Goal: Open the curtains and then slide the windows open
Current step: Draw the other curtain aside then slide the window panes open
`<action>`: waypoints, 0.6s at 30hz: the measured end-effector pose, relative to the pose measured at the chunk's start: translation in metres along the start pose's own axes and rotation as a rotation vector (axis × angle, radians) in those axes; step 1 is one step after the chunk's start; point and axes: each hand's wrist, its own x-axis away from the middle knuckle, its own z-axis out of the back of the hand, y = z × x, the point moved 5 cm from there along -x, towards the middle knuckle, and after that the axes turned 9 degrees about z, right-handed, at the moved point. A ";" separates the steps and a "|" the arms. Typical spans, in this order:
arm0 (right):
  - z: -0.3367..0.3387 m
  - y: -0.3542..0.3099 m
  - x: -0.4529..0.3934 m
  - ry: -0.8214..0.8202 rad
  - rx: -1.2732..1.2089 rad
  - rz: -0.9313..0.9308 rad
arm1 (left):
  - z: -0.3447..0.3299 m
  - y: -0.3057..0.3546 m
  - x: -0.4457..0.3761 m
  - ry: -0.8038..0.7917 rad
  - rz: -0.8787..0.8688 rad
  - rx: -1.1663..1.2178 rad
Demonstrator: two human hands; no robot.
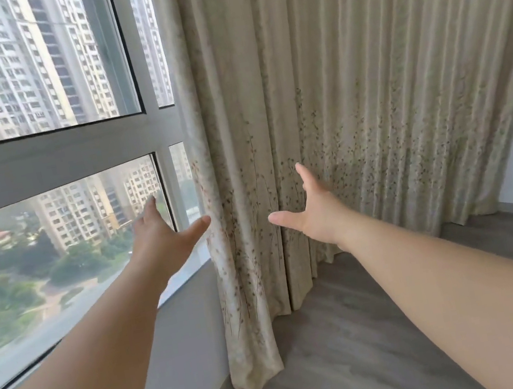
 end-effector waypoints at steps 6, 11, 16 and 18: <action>-0.021 0.028 -0.134 -0.009 0.058 0.032 | -0.064 0.020 -0.130 0.009 -0.008 0.025; -0.012 0.033 -0.253 0.094 0.057 0.047 | -0.113 0.063 -0.249 -0.008 -0.073 0.114; 0.001 0.066 -0.340 0.165 0.067 -0.005 | -0.166 0.102 -0.343 0.010 -0.089 0.096; 0.002 0.087 -0.359 0.169 0.085 -0.040 | -0.190 0.110 -0.367 0.029 -0.094 0.074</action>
